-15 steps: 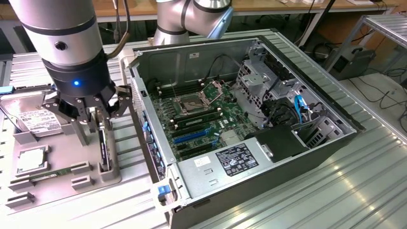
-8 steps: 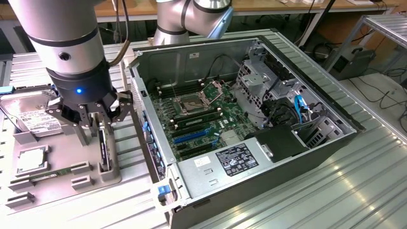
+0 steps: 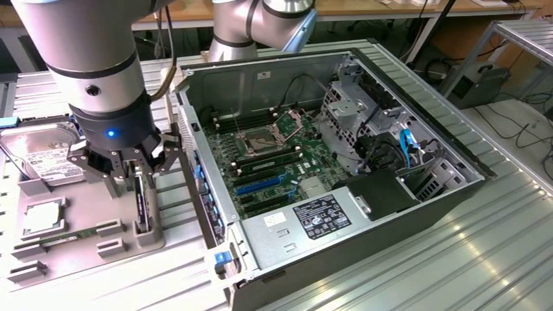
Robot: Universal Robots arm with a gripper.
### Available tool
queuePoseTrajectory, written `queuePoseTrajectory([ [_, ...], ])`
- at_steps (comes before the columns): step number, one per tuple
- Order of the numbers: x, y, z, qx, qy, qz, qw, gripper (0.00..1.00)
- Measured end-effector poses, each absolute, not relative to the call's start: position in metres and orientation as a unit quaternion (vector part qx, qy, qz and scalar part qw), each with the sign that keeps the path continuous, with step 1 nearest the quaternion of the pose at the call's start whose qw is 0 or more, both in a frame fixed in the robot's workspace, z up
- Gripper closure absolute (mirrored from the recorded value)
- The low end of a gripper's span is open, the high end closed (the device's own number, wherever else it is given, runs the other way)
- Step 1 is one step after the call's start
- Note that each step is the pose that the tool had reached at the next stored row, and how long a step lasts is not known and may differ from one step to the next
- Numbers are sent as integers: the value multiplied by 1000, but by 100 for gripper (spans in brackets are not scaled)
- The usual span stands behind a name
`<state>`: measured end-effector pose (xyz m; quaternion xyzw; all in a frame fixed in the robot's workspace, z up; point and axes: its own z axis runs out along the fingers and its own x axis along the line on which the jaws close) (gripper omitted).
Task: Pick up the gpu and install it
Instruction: 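Pick up the gpu and move the gpu toward the slot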
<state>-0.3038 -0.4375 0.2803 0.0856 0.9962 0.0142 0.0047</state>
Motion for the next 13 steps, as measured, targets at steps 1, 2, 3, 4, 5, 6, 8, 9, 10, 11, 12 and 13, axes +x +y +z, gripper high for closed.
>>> queuePoseTrajectory([
  [1,-304,-437,278,86,996,14,5,64],
  [2,-304,-437,276,87,996,14,5,64],
  [3,-304,-436,275,88,996,14,5,64],
  [4,-304,-436,274,88,996,14,4,64],
  [5,-305,-435,273,88,996,14,4,64],
  [6,-305,-434,273,89,996,14,3,64],
  [8,-307,-432,272,89,996,14,1,64],
  [9,-307,-431,271,89,996,14,1,64],
  [10,-307,-429,270,89,996,14,1,64],
  [11,-307,-428,269,89,996,15,1,64],
  [12,-307,-426,268,89,996,15,1,64],
  [13,-307,-425,266,89,996,15,1,64],
])
